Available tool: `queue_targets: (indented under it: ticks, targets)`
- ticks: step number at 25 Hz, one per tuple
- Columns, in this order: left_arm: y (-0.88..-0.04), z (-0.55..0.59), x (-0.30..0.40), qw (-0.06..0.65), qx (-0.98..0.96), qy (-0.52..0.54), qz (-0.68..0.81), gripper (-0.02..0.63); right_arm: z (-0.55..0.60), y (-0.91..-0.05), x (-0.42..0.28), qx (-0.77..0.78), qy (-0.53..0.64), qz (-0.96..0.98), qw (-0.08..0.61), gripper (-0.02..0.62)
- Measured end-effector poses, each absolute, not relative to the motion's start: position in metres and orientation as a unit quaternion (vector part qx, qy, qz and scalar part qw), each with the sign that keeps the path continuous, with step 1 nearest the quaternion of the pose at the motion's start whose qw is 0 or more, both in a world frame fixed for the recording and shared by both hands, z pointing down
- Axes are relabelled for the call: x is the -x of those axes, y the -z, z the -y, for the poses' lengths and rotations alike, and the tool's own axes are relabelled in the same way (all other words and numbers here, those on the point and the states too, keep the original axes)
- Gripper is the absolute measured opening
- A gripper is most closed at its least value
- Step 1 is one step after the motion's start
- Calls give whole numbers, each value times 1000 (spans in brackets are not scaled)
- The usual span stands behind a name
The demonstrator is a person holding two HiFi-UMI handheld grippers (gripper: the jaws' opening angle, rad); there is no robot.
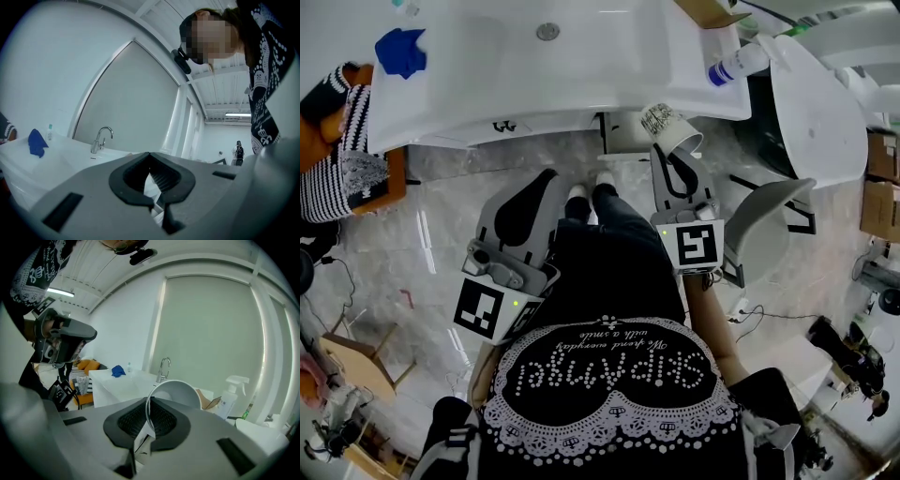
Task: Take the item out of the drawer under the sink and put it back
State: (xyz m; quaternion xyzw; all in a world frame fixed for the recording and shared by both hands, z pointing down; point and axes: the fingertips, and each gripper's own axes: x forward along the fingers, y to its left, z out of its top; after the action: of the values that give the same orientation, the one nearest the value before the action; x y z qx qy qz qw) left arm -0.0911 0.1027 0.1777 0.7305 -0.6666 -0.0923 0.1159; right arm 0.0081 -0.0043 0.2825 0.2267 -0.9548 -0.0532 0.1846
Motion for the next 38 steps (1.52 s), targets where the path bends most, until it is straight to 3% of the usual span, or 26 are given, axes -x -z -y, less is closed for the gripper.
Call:
queue_targets:
  ticks: [14, 31, 38]
  targets:
    - [-172, -109, 101, 96, -723, 102, 677, 5, -17, -231, -15, -243, 10, 962, 122, 26]
    - [-170, -116, 114, 114, -717, 83, 682, 5, -39, -210, -40, -261, -10, 959, 107, 26]
    - [-160, -125, 135, 79, -702, 61, 705, 5, -42, -207, -39, -252, -16, 963, 96, 26]
